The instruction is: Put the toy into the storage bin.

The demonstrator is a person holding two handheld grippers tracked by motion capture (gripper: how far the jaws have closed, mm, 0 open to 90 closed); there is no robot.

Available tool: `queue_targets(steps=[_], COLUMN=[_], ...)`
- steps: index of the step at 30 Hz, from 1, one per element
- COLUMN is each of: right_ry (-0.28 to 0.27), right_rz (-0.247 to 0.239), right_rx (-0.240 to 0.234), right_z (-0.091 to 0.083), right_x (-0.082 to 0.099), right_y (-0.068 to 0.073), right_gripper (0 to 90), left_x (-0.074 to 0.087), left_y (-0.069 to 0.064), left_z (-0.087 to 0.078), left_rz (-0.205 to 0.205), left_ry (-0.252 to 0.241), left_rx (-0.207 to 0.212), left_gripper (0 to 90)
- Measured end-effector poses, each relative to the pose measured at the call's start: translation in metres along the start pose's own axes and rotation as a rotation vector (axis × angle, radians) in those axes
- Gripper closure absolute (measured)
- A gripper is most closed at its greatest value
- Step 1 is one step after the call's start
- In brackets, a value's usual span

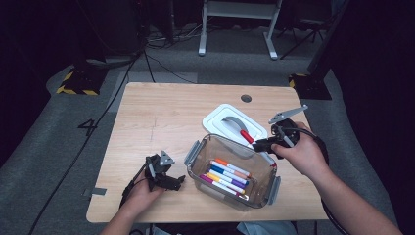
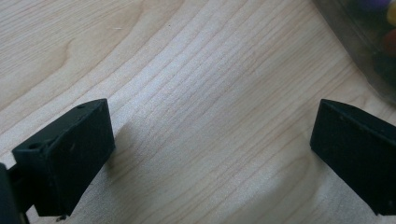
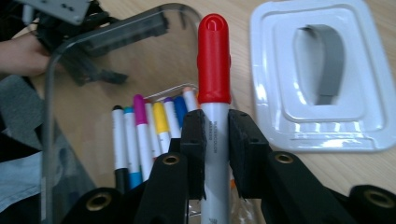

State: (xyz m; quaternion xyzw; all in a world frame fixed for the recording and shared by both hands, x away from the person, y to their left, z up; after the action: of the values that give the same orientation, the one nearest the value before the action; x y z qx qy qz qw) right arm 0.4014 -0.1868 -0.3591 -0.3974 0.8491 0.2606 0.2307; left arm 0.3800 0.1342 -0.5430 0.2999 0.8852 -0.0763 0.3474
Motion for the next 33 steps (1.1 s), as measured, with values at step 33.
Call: queue_targets(steps=[33], right_ry=[0.308], right_rz=[-0.07], right_rx=[-0.26], right_z=[0.122], right_x=[0.02], right_y=[0.066], right_gripper=[77.3], left_x=[0.0], left_y=[0.0], left_z=[0.0], left_rz=[-0.003], left_ry=[-0.002], left_rx=[-0.001], left_gripper=[0.1])
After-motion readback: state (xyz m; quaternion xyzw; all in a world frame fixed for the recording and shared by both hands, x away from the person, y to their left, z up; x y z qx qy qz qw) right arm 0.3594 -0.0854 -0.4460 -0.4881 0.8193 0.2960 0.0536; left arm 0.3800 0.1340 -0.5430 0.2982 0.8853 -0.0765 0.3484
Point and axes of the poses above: each handheld gripper's, and its own axes: z roughly forward along the jaws, x roughly out of its underside, y roughly to its left, the point moved 5 cm from there along z, roughly forward along the jaws, and after that the axes turned 7 degrees about -x, right-handed, at the moved point
